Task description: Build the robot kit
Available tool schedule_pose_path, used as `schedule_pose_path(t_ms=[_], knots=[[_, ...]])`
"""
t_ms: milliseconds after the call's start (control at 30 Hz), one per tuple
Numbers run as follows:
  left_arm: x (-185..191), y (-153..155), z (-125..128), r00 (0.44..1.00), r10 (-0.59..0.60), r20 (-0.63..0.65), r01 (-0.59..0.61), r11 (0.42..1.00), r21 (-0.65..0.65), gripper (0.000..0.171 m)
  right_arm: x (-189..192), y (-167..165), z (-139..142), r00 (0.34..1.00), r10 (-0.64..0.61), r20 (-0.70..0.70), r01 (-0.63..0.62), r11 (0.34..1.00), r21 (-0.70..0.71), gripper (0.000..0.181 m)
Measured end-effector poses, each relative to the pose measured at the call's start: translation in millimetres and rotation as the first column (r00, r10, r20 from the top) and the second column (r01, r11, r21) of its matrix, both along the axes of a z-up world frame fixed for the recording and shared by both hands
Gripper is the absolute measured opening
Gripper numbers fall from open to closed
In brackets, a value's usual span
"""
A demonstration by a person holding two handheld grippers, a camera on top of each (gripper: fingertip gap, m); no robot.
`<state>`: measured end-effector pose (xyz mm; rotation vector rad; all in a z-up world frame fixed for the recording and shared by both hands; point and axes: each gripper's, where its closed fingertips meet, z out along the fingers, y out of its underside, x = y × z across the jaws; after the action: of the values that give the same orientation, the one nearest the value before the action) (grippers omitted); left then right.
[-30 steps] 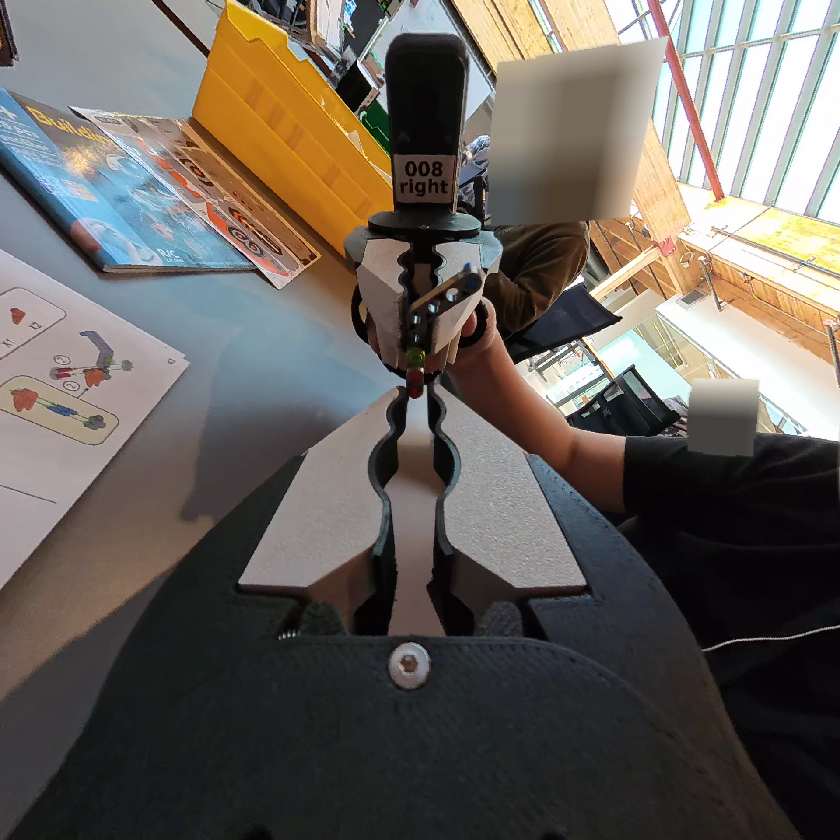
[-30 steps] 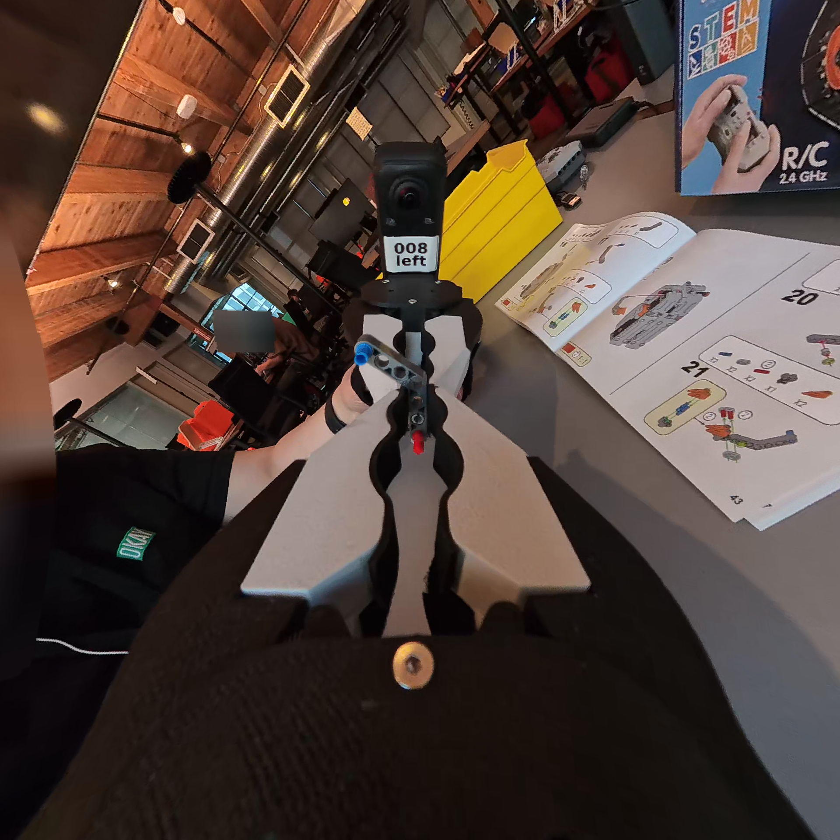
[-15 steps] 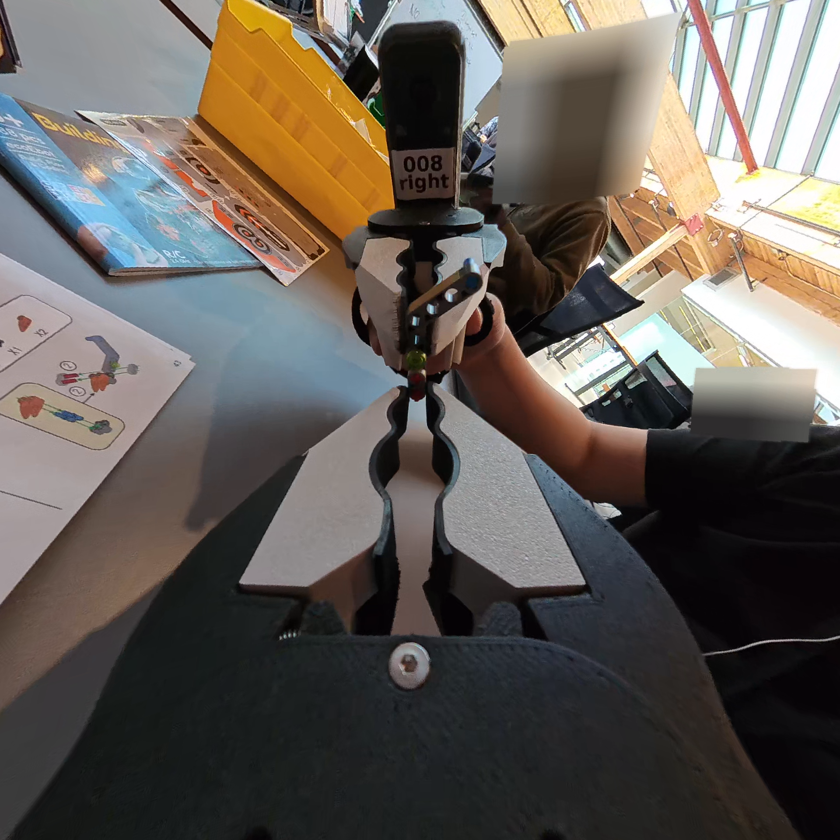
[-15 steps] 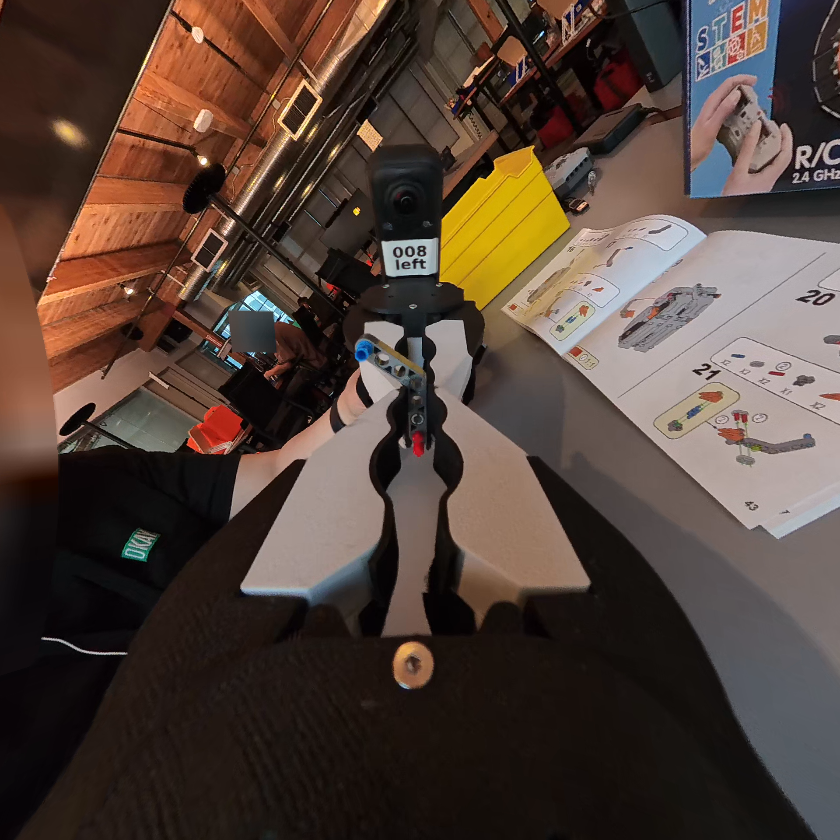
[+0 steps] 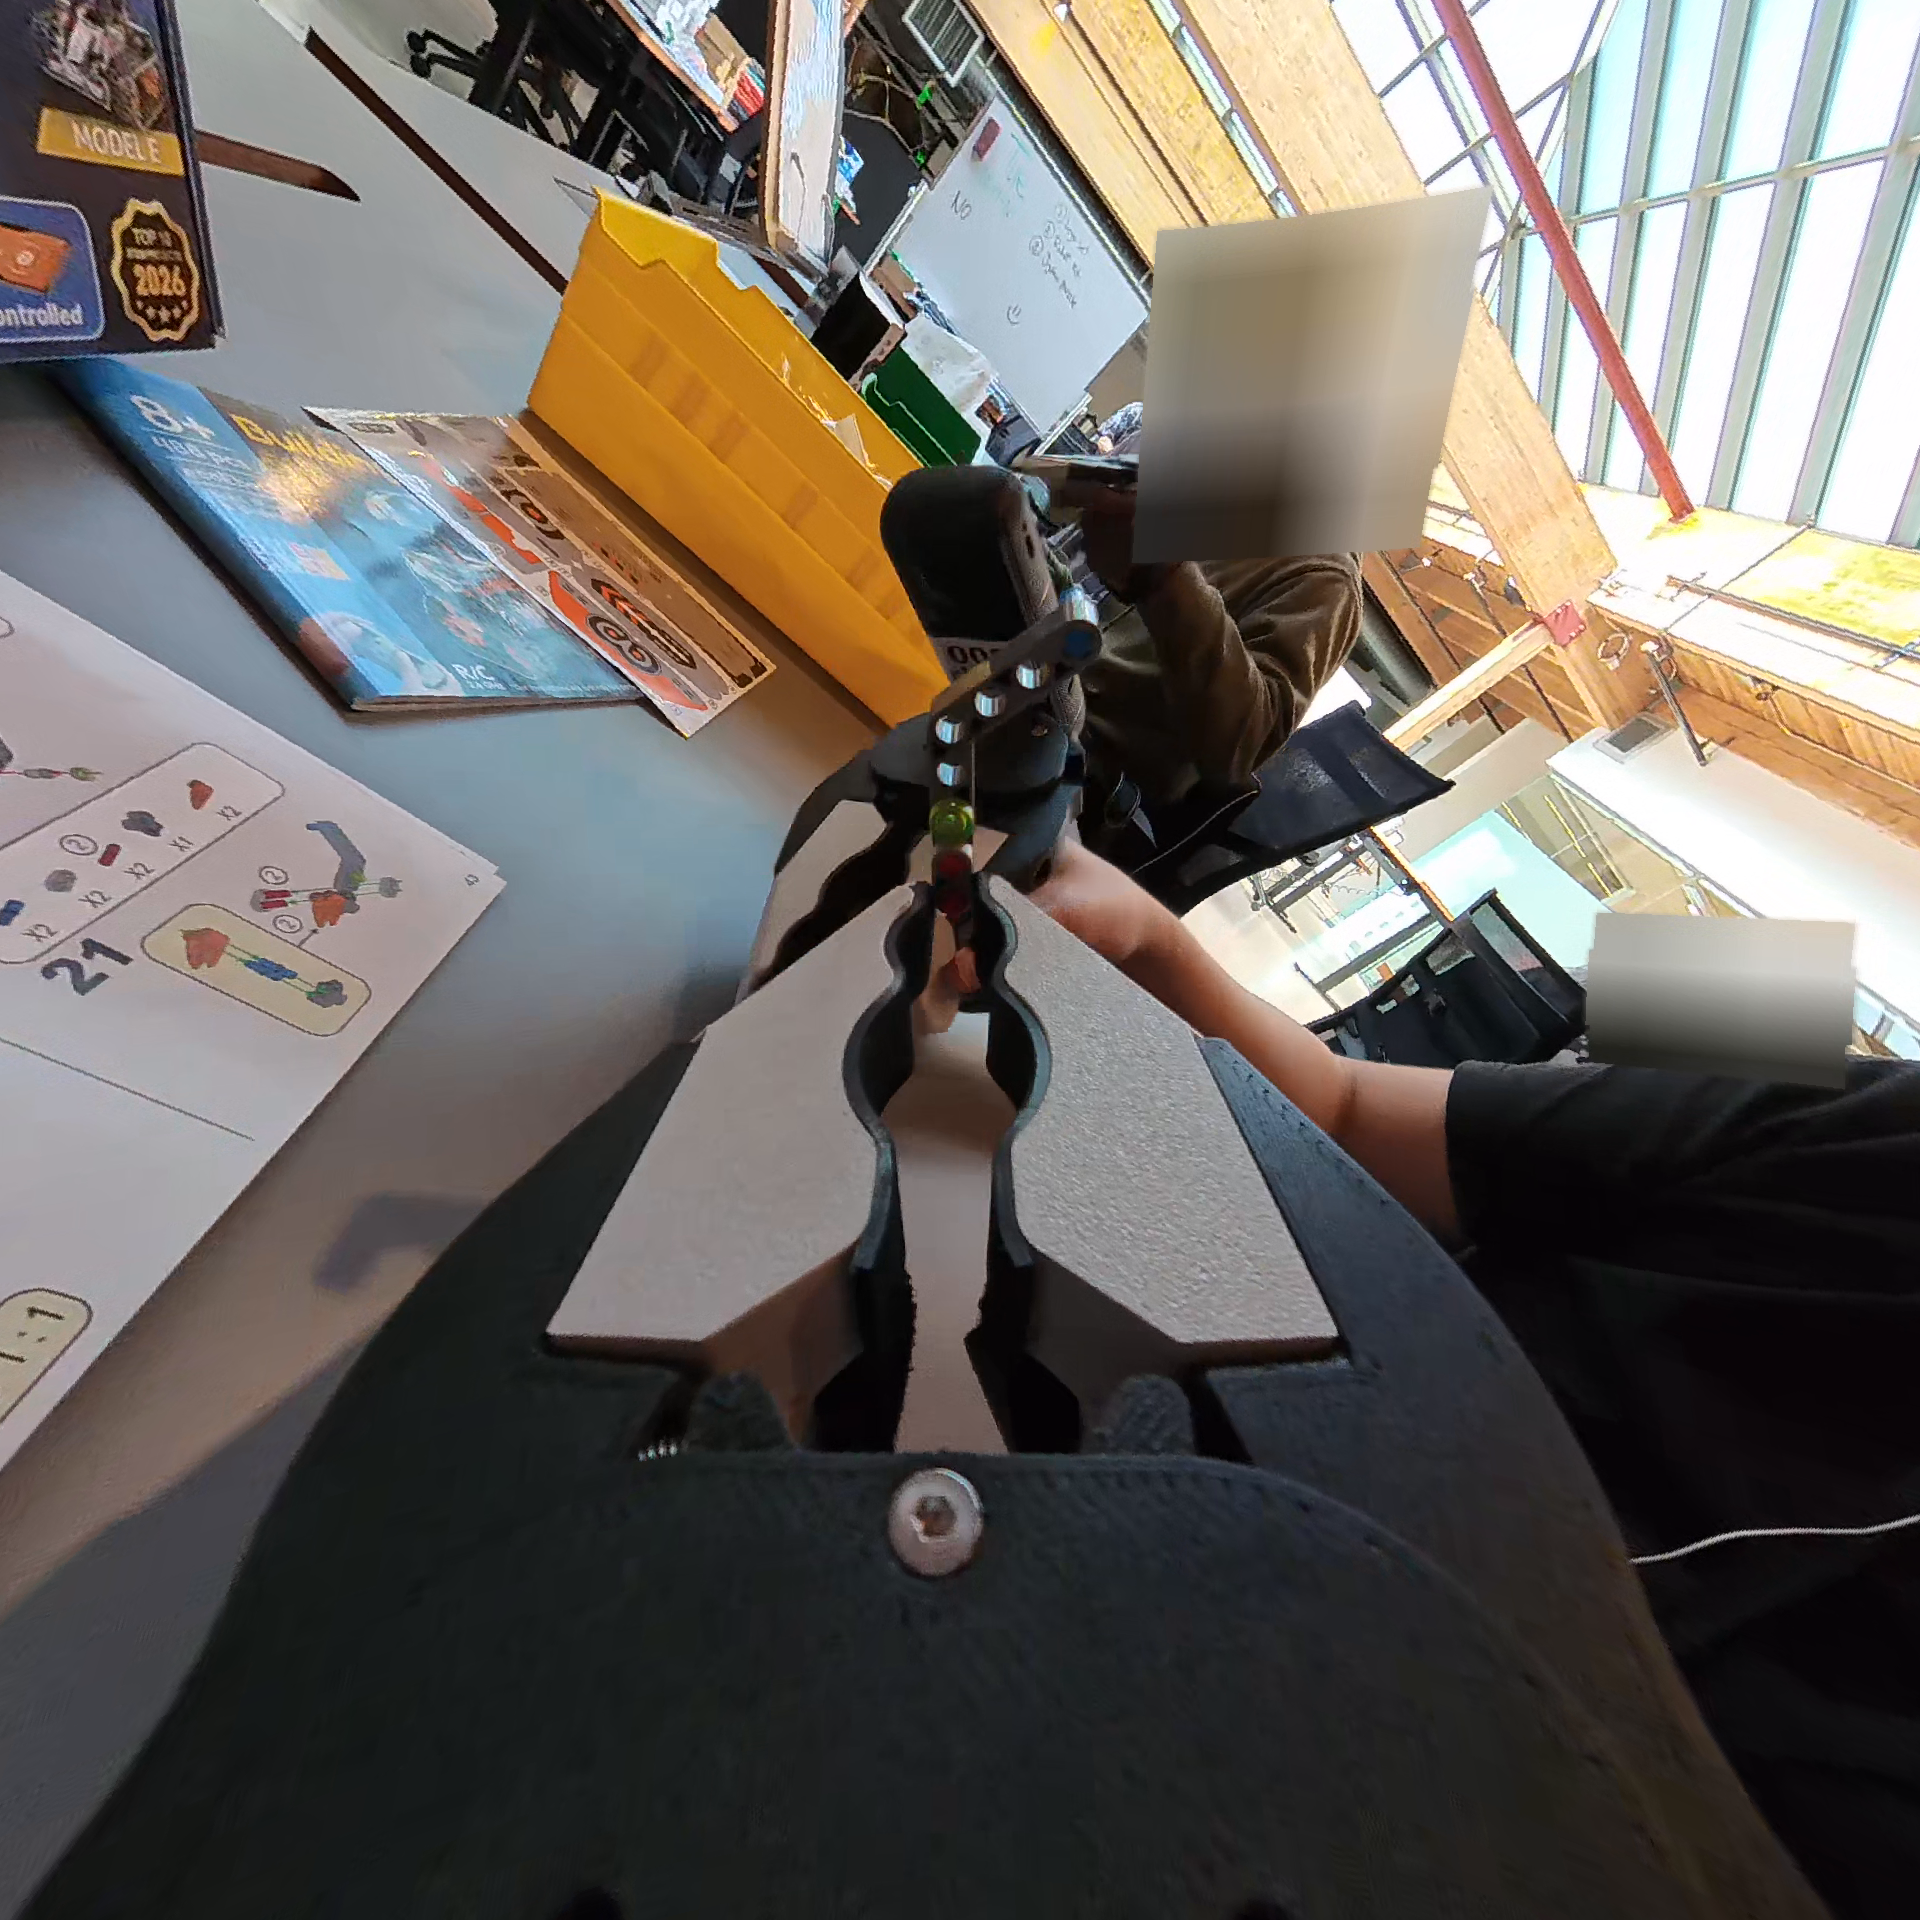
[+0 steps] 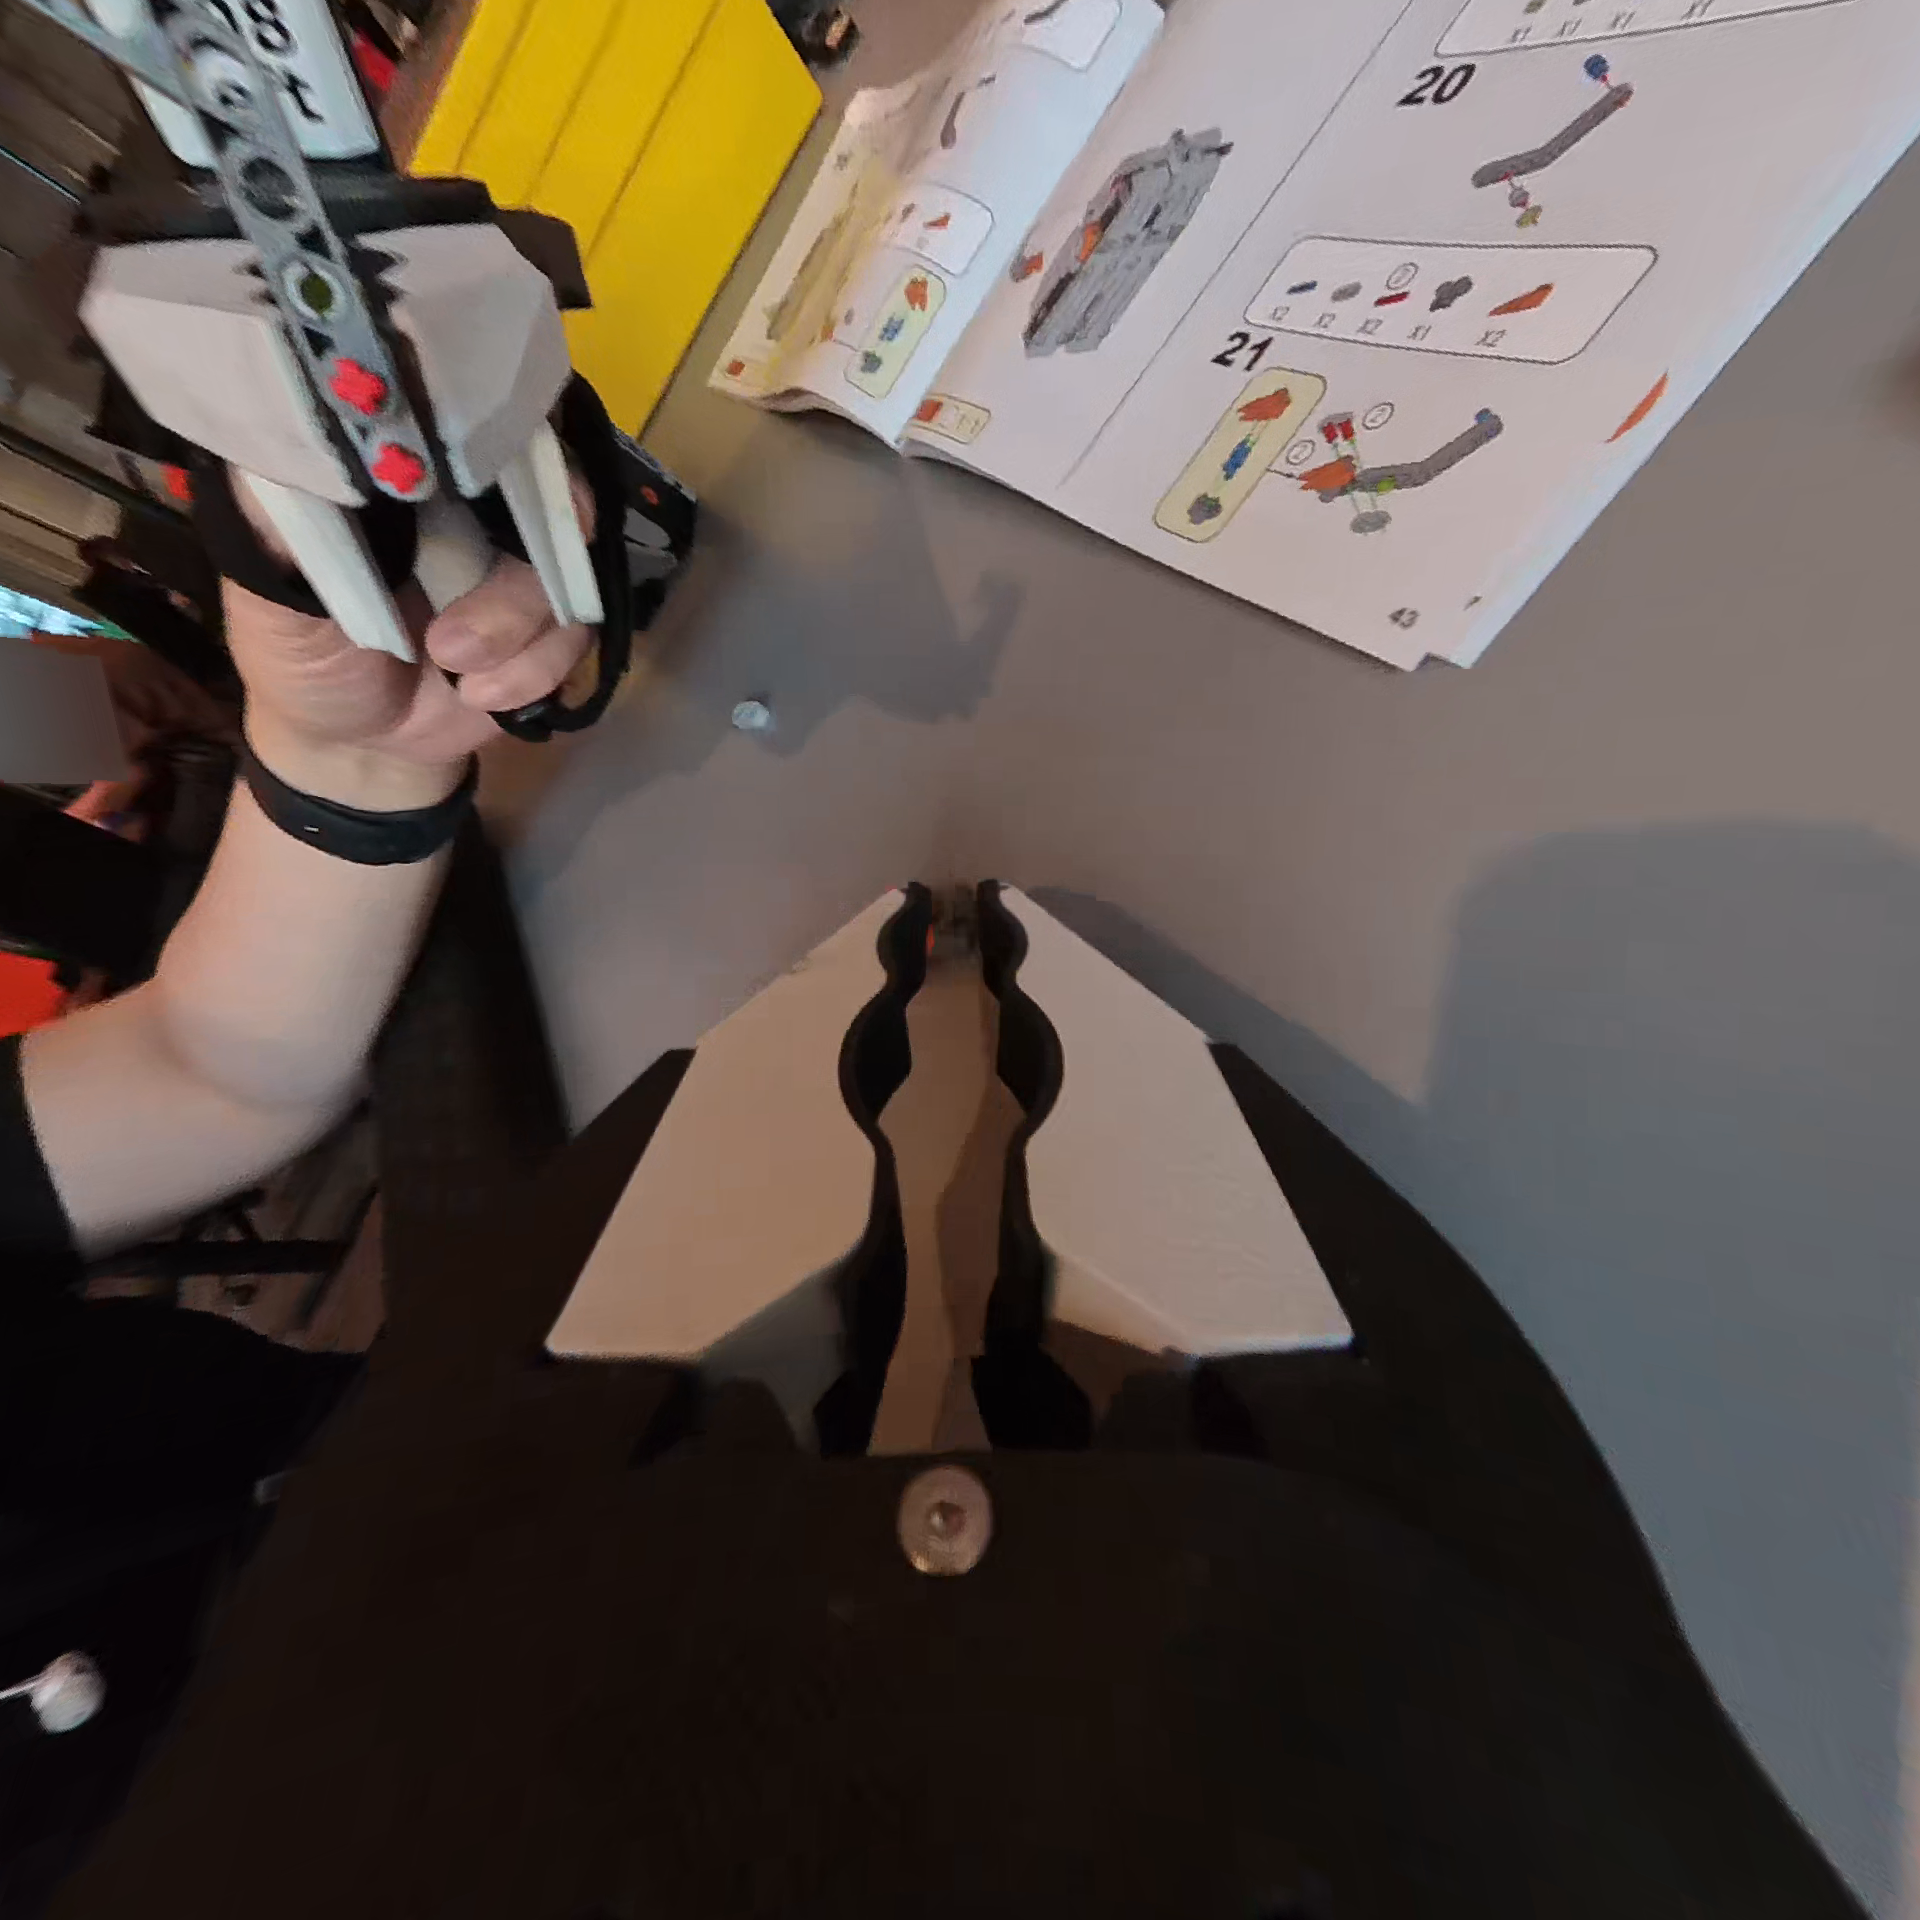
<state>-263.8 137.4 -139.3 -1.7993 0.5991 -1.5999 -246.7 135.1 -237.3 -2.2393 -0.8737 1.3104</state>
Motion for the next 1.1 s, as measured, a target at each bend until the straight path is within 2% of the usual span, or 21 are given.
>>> schedule_pose_path(t_ms=[67, 367, 533, 833, 900, 967, 1033, 1100], knots=[[0, -1, 0, 1.000, -0.001, 0.001, 0.001, 1.000, 0.000, 0.005, -2, -1, -7, 0.999, 0.013, 0.046, -0.014, 1.000, 0.010, 0.013], [0, -1, 0, 1.000, -0.006, -0.004, 0.006, 1.000, -0.009, 0.005, -9, -13, -6, 0.997, 0.067, -0.026, -0.070, 0.992, -0.104, 0.011], [-2, -1, 1, 1.000, -0.004, 0.002, 0.004, 1.000, -0.011, 0.005, -10, -15, -10, 0.994, 0.110, 0.019, -0.108, 0.993, -0.056, 0.010], [-4, 2, -2, 1.000, 0.003, 0.004, -0.003, 1.000, -0.028, 0.005, -12, -20, -9, 0.986, 0.166, 0.033, -0.164, 0.985, -0.056, 0.006], [-6, 3, -2, 1.000, 0.005, 0.010, -0.005, 0.999, -0.038, 0.005, -6, -17, -2, 0.982, 0.174, 0.078, -0.178, 0.983, 0.051, 0.006], [-8, 1, 2, 1.000, 0.011, 0.008, -0.010, 1.000, -0.016, 0.005, 6, -4, 7, 0.976, 0.137, 0.168, -0.176, 0.952, 0.250, 0.006], [-9, 1, 3, 1.000, 0.026, -0.013, -0.026, 1.000, 0.008, 0.005, 23, 14, 16, 0.955, 0.069, 0.288, -0.202, 0.864, 0.462, 0.006], [-9, 1, 3, 1.000, 0.025, -0.018, -0.025, 1.000, 0.011, 0.005, 32, 14, 23, 0.924, 0.085, 0.372, -0.307, 0.745, 0.593, 0.006]])
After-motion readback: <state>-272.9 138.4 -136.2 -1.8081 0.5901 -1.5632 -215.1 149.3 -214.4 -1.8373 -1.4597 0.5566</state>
